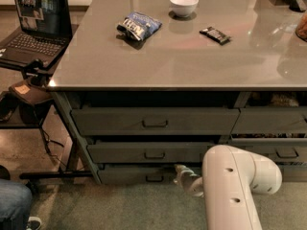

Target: Open bottom drawer

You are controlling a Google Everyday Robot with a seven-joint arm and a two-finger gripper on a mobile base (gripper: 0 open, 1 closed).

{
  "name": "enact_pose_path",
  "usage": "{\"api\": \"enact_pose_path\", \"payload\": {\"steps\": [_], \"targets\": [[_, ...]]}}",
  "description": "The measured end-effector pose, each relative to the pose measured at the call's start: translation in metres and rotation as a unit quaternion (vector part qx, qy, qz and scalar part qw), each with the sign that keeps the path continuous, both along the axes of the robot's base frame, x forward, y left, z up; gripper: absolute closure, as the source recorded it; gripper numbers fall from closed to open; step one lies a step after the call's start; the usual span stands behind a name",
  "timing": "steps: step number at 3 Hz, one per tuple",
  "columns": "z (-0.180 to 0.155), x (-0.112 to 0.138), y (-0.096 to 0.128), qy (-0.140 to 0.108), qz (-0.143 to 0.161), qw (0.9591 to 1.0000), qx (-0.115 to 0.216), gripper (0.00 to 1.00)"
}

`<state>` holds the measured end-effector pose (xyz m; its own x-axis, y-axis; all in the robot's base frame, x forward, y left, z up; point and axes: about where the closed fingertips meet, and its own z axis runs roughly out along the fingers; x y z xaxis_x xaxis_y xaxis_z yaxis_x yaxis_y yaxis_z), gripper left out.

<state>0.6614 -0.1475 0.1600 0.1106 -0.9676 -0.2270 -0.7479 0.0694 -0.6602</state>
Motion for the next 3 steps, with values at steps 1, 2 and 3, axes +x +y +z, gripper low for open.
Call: {"api": "enact_pose_path", "payload": {"steps": [1,2,3], "targets": [[0.002,-0.002,0.0,-0.004,-0.003,1.0,0.004,0.88],[0.01,-0.009,-0.004,-0.014,-0.016,0.9997,0.01,1.0],[0.013,-0.01,-0.004,-0.014,-0.016,0.9997,0.01,1.0]]}}
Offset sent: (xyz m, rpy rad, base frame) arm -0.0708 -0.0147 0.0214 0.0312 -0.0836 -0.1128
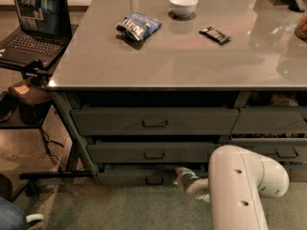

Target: Open bottom drawer

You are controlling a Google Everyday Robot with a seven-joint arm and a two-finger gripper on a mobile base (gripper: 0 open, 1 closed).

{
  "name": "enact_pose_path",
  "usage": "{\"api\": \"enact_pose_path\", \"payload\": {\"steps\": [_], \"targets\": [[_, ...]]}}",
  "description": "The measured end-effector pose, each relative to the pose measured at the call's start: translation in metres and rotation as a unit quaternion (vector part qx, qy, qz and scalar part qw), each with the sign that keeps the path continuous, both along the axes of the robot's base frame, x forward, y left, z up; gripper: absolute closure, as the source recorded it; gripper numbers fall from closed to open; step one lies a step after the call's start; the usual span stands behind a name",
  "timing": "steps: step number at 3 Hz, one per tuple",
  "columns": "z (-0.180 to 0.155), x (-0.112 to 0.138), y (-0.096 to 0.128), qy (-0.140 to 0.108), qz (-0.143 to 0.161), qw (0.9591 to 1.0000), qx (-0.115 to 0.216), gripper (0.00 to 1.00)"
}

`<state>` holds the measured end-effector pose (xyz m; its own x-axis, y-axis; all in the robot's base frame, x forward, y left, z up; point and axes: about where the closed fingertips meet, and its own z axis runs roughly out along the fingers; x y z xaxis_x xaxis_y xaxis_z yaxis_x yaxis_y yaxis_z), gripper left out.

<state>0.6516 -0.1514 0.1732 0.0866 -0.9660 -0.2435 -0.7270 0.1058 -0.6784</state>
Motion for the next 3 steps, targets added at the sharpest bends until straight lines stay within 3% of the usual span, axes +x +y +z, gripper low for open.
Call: {"api": "enact_pose_path", "payload": {"steps": [3], "targets": [[0.002,-0.0123,-0.0018,-0.003,-0.016,0.9999,0.003,1.0]]}}
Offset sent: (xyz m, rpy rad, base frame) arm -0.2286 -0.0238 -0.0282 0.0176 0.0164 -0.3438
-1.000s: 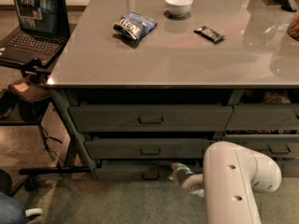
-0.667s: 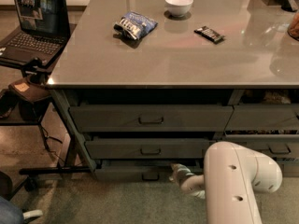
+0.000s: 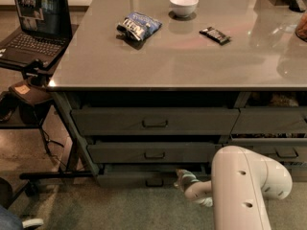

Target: Open bottom drawer

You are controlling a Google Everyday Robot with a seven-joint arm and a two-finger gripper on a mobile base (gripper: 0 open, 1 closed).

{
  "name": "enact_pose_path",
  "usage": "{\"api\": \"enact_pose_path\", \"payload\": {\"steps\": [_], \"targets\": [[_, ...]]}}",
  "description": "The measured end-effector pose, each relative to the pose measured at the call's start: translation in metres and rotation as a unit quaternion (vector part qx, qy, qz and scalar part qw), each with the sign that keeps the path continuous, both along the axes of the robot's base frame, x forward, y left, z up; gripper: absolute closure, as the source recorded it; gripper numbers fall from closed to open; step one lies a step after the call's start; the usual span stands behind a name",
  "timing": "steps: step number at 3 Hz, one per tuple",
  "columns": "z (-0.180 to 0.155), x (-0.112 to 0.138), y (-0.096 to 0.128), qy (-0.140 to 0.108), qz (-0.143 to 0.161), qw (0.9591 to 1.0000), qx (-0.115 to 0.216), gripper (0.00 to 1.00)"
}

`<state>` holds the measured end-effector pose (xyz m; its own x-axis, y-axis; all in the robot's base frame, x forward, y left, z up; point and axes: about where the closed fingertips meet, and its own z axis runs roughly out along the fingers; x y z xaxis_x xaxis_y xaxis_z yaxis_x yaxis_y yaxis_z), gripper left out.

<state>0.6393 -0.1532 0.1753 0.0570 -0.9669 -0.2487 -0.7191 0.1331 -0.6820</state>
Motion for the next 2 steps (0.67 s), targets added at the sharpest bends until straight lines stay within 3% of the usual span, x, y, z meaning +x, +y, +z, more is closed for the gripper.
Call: {"api": "enact_pose_path", "payload": {"steps": [2], "targets": [[-0.0009,-0.0117,0.0006,0.002,-0.007,1.0,0.002,1.0]]}}
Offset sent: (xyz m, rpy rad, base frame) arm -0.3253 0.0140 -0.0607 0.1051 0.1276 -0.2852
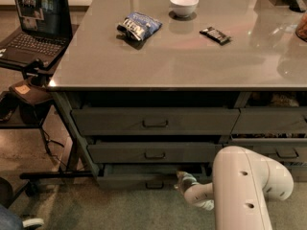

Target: Open bottom drawer

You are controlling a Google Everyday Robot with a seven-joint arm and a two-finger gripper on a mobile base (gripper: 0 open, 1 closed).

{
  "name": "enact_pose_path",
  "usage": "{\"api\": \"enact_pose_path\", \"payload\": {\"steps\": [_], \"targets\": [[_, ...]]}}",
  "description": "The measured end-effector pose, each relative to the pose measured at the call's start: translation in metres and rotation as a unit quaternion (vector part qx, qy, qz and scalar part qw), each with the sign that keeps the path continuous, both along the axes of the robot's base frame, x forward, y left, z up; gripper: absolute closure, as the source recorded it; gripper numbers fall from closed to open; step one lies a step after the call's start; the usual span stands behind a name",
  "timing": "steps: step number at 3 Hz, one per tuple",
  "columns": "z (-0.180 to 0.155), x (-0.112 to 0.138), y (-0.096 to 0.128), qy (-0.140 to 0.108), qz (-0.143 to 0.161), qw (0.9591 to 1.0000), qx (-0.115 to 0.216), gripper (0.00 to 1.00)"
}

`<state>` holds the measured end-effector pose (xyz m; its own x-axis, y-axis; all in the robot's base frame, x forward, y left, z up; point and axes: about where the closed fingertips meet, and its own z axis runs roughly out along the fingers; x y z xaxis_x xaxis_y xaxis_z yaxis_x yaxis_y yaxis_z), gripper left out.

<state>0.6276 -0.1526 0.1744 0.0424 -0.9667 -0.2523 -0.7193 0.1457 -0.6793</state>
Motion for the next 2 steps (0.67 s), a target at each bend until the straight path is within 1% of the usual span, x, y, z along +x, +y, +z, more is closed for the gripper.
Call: {"api": "enact_pose_path", "payload": {"steps": [1,2], "targets": [[-0.0007,-0.0131,0.0008,0.003,-0.006,1.0,0.003,1.0],[-0.0007,-0.0131,0.0008,0.003,-0.006,1.0,0.003,1.0]]}}
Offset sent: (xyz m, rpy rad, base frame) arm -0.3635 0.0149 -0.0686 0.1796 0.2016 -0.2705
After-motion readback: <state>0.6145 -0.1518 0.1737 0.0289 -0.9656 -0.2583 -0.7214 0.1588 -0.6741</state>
